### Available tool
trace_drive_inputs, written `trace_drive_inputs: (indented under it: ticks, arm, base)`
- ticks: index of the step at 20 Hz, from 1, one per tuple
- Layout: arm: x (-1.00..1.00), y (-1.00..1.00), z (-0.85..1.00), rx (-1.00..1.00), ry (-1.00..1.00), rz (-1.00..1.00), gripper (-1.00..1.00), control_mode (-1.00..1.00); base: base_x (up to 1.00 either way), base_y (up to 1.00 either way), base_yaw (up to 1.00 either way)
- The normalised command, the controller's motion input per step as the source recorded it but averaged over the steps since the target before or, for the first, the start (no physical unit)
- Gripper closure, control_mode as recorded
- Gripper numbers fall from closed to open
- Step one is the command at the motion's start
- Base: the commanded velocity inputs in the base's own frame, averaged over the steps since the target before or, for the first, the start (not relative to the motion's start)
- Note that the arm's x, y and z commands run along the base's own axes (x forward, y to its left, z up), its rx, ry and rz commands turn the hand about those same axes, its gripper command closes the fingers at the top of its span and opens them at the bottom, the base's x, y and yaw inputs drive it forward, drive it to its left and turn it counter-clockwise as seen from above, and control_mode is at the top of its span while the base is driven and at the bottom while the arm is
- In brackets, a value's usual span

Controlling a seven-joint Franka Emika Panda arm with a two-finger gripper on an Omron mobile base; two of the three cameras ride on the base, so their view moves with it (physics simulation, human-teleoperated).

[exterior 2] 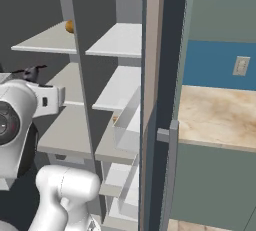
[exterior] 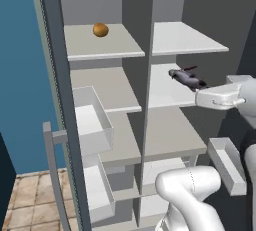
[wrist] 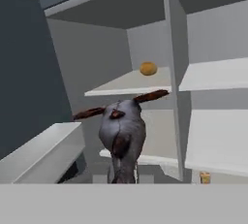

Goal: There's a fish in the fridge that needs to be moved to the freezer for freezing. Pick up the fish from the fridge, place it on any shelf in the freezer, and close the fridge and freezer doors when done.

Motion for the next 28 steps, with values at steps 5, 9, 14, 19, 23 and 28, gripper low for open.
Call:
trace_drive_inputs:
  ticks: [5, 9, 14, 19, 23, 28]
  arm:
    - [0.14, 0.55, 0.0, 0.05, -0.23, 0.11, 1.0, -1.0]
    - [0.25, 0.36, 0.01, 0.07, -0.16, 0.1, 1.0, -1.0]
    - [0.31, 0.25, 0.12, 0.02, 0.01, 0.18, 1.0, -1.0]
    - [0.42, 0.35, 0.17, -0.05, -0.02, 0.05, 1.0, -1.0]
    - [0.44, 0.31, 0.02, -0.09, -0.03, -0.03, 1.0, -1.0]
    - [0.52, 0.23, 0.0, -0.07, 0.0, -0.06, 1.0, -1.0]
  base:
    - [0.0, 0.0, 0.0]
    - [0.0, 0.0, 0.0]
    - [0.0, 0.0, 0.0]
    - [0.0, 0.0, 0.0]
    - [0.0, 0.0, 0.0]
    - [0.0, 0.0, 0.0]
